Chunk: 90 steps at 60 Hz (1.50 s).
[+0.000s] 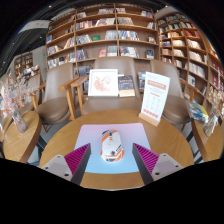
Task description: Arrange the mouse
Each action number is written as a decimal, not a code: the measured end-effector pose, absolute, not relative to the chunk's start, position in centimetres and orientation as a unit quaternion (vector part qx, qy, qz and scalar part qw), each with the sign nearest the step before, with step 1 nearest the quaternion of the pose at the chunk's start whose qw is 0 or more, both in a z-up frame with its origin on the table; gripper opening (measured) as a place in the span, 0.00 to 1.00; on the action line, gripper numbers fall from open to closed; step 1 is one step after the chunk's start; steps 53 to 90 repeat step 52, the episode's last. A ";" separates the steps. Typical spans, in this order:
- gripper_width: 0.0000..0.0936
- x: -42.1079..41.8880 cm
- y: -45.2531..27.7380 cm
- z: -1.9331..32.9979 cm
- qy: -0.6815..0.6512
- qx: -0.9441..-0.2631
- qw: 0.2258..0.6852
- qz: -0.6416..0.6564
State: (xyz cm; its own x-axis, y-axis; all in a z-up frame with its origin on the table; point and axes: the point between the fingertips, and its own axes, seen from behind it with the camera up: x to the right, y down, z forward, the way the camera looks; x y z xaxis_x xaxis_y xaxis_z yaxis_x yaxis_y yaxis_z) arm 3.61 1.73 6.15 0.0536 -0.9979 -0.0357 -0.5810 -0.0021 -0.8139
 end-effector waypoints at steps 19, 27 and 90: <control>0.92 -13.1 -1.6 9.3 0.608 -0.628 0.353 -0.333; 0.92 -17.6 -3.1 10.0 0.603 -0.624 0.347 -0.355; 0.91 -24.2 -2.5 9.4 0.594 -0.636 0.353 -0.343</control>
